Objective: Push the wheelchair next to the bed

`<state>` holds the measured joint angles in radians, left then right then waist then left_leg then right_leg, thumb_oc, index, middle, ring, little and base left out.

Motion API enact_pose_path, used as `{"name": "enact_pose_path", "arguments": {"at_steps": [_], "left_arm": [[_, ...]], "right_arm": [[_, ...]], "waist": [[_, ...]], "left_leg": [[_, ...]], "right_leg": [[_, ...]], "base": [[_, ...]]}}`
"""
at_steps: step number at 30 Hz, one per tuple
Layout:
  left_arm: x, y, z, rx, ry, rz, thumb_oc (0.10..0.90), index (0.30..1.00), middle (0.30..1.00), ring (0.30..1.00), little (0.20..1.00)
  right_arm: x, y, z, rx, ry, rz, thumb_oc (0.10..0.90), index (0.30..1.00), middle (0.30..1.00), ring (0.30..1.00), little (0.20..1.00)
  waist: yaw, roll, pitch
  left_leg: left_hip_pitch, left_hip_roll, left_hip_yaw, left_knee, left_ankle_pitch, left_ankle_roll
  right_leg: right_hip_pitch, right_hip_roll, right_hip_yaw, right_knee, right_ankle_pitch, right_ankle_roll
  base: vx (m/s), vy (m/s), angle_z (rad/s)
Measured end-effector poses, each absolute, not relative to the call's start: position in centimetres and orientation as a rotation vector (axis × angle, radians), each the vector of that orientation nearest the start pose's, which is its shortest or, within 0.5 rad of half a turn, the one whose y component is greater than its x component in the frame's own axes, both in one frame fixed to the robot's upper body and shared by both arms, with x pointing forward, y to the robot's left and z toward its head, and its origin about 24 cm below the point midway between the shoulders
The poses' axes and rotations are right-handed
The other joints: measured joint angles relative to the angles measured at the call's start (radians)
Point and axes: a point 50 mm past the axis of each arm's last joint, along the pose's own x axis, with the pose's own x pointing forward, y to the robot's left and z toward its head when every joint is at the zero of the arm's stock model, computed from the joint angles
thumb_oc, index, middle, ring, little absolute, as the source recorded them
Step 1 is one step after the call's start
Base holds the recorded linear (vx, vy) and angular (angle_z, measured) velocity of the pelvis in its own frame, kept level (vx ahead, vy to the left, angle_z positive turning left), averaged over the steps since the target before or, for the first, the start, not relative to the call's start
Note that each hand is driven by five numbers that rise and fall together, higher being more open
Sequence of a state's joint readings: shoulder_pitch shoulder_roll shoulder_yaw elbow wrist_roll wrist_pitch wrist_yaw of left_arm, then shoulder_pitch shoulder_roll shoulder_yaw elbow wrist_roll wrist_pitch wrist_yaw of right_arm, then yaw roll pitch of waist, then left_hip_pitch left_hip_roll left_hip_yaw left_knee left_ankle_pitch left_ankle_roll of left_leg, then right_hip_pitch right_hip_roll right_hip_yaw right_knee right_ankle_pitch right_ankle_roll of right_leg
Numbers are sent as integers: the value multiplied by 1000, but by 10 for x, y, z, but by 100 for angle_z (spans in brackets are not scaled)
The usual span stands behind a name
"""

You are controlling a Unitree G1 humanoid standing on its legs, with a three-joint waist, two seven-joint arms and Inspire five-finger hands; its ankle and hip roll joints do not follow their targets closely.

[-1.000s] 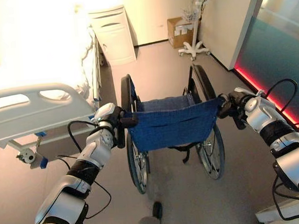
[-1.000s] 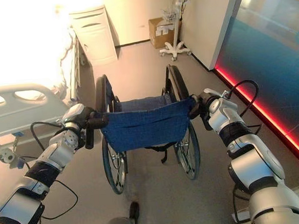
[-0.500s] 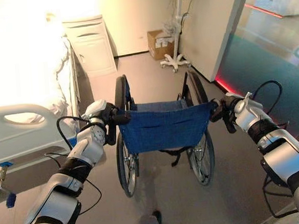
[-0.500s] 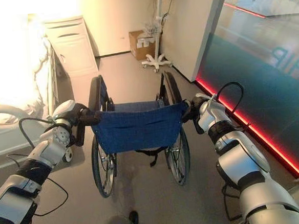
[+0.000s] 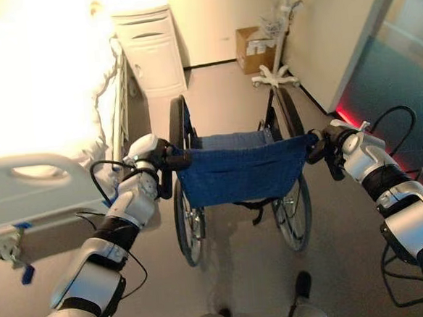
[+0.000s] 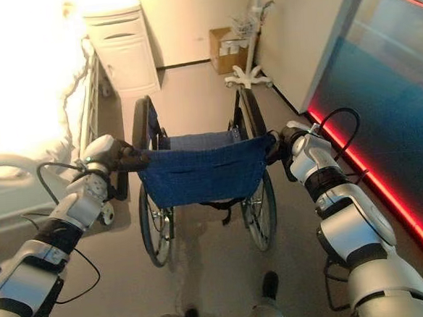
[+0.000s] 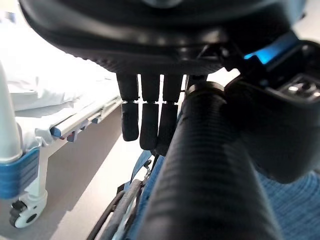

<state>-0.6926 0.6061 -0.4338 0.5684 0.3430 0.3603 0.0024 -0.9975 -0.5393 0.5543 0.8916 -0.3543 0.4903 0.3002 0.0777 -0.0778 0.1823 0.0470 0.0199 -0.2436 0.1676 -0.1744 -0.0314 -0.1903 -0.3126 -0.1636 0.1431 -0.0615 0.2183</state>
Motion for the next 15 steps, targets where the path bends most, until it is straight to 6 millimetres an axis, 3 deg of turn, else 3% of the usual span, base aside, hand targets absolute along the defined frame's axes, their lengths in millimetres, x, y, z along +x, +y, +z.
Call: {"name": "enact_pose_path", "arguments": {"at_steps": [1,2,3,4,5,8,9,15], "left_arm": [[366,233,106,1141,253,56,400,300,300,300,300],[366,231,108,1133,244,53,400,300,300,300,300],[365,230,105,1124,247,46,400,300,300,300,300],[362,222,96,1097,254,12,400,300,300,300,300],[362,213,91,1077,241,-10,400,300,300,300,300],[364,208,94,1069,206,-12,400,300,300,300,300],[364,209,96,1068,199,-6,400,300,300,300,300],[371,214,109,1085,176,20,400,300,300,300,300]], "right_arm": [[396,-226,135,-1156,556,71,400,300,300,300,300],[398,-228,146,-1174,530,59,400,300,300,300,300],[398,-229,151,-1188,525,56,400,300,300,300,300],[397,-236,157,-1226,525,48,400,300,300,300,300],[394,-247,162,-1238,537,24,400,300,300,300,300],[394,-252,164,-1247,528,6,400,300,300,300,300],[395,-251,166,-1250,515,-1,400,300,300,300,300],[399,-246,174,-1248,485,-11,400,300,300,300,300]], "waist": [[-13,10,-3],[-26,30,3],[-24,49,3],[-22,85,-10],[-18,104,-13],[19,105,-13],[19,105,-14],[-1,101,-14]], "left_leg": [[11,53,6,-17,-5,-6],[-5,68,43,79,-15,-10],[-6,67,68,101,-15,-10],[7,82,134,91,-7,-8],[11,103,206,78,31,-36],[9,135,278,56,107,-63],[9,138,281,35,126,-53],[13,167,280,-23,181,-104]], "right_leg": [[-2,33,4,37,43,13],[0,46,-8,68,60,-12],[6,54,-13,71,61,-23],[17,73,-20,73,62,-58],[30,82,-46,78,45,-77],[52,100,-86,63,41,-107],[53,106,-96,65,34,-116],[69,141,-137,51,9,-132]], "base": [[273,-119,123],[296,-157,104],[289,-237,79],[197,-217,75],[152,-194,70],[58,-119,31],[140,-169,32],[210,-205,23]]}}
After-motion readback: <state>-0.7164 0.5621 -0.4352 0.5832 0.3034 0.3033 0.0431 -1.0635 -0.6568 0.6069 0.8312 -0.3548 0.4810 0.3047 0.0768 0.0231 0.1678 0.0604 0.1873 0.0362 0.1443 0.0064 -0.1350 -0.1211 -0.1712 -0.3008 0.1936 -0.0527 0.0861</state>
